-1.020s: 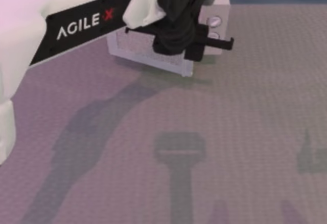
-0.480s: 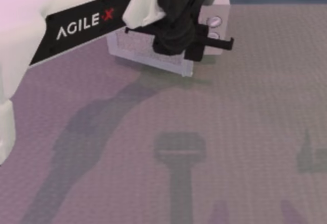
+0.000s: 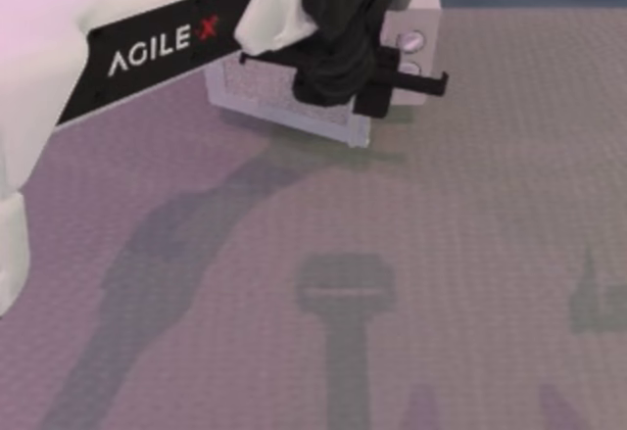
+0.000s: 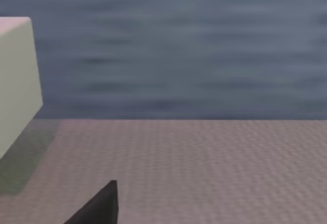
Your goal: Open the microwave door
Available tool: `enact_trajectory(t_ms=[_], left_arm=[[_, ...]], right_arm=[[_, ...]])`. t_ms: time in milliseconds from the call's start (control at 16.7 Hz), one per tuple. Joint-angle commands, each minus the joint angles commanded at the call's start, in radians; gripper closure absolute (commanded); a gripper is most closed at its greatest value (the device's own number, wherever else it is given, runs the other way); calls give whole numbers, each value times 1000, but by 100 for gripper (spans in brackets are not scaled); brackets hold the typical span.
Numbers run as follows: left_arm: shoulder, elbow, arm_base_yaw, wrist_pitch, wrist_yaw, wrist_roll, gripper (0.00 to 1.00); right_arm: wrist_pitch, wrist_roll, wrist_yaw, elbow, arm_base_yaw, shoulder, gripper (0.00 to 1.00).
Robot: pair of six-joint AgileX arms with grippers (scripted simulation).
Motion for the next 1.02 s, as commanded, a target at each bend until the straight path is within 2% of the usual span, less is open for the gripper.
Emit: enact_trajectory(t_ms=[360,1020], left_arm=[[-43,-63,17,30,17,54,100],[-43,-64,17,30,17,55,100]], right_arm=[[0,0,0,0,0,0,0],[0,0,0,0,0,0,0]])
